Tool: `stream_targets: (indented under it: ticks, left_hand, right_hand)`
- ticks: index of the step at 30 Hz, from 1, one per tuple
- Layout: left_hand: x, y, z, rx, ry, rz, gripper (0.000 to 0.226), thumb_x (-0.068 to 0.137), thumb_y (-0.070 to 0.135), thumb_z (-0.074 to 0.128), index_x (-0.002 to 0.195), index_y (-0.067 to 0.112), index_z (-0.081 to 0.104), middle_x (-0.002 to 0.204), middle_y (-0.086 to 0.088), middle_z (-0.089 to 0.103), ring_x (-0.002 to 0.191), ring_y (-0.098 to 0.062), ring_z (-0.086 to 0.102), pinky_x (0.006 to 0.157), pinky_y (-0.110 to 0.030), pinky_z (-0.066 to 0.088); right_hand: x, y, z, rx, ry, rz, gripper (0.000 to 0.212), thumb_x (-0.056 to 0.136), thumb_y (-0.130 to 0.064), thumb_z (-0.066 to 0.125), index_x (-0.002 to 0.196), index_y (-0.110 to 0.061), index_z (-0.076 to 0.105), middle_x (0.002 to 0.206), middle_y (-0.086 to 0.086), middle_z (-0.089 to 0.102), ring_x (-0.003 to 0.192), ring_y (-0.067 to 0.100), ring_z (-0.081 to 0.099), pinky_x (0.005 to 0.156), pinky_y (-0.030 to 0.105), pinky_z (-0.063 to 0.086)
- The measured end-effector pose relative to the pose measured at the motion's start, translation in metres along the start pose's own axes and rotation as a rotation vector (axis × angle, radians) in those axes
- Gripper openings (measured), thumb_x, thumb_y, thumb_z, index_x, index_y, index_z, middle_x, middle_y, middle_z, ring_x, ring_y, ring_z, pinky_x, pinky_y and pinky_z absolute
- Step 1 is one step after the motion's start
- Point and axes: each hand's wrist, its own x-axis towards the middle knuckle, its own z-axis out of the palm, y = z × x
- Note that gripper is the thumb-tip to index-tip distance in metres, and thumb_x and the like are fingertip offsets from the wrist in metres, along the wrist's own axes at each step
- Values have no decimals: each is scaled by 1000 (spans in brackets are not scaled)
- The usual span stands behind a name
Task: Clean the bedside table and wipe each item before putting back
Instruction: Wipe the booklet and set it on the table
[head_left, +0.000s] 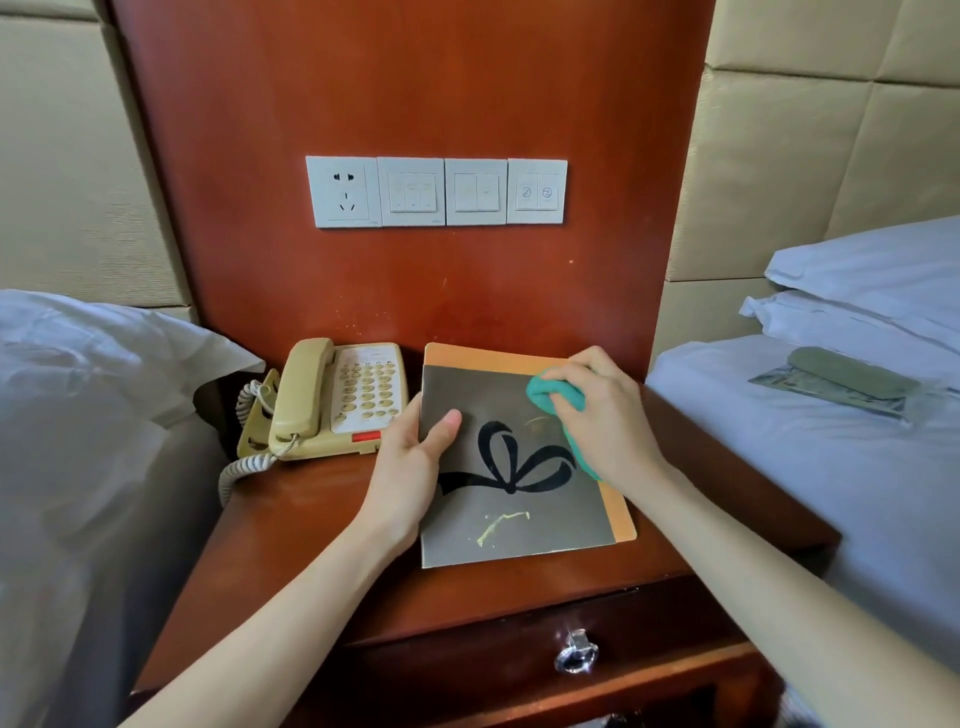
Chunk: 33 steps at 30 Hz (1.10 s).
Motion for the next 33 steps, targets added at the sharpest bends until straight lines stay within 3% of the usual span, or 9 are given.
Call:
stream_targets:
  ticks: [2,6,9,14,17,20,22,29,33]
  left_hand:
    - [-1,-1,3,17,-37,-6,24,99,16,50,117,26,63,106,-4,73,95,-22,71,70,-26,56]
    - [-3,4,-9,-6,20,8,22,98,16,52,110,24,67,102,-8,73,90,-24,71,67,-26,55]
    - [-3,3,-15,-40,85,-33,18,97,17,54,106,22,68,99,-9,74,85,-26,73,62,-29,56]
    - [2,-2,-2,-35,77,-62,20,98,14,51,112,20,65,99,-7,75,84,-23,73,62,-28,56]
    - [2,-2,-1,-68,100,-57,21,99,17,50,113,23,64,106,-7,73,91,-24,71,68,-31,57]
    - [1,-1,-11,-125,150,-76,23,99,17,50,117,21,63,109,-10,72,94,-28,70,69,-34,57]
    - [-1,-1,-14,-145,164,-97,23,98,17,50,117,21,63,108,-10,72,95,-28,70,67,-35,57]
    - [5,-5,-14,-141,217,-102,26,100,20,47,121,29,60,112,-4,71,102,-26,68,86,-46,55]
    - [7,-7,-12,-81,158,-91,24,98,20,51,120,28,59,108,-3,72,97,-23,70,72,-40,58]
  right_hand:
    - [0,-20,11,30,-3,-107,23,84,0,66,106,-6,68,101,3,53,89,11,49,78,1,34]
    - [2,-36,26,113,-150,-268,27,86,0,65,112,-5,65,108,3,51,101,15,52,90,19,45]
    - [7,-14,17,133,-146,-126,23,89,-2,60,111,-8,66,105,-4,48,98,12,51,83,19,42]
    - [8,2,14,101,-53,67,25,90,-6,61,114,-11,67,102,-7,48,94,9,50,74,2,33]
    - [-1,-18,20,179,-102,3,29,88,-10,65,117,-14,68,104,-7,52,99,12,51,85,12,36]
    - [-22,-35,28,193,-207,-136,37,86,-9,68,122,-14,64,111,-2,53,101,9,50,89,11,37]
    - [-32,-34,27,217,-245,-164,39,85,-7,68,123,-15,64,113,-4,52,101,6,50,89,11,40]
    - [-58,3,2,216,-549,-145,32,89,-6,63,115,-23,69,108,-18,47,103,2,50,85,8,37]
    - [-38,20,-4,156,-350,15,31,87,-4,64,115,-17,69,102,-19,50,99,-1,52,78,1,37]
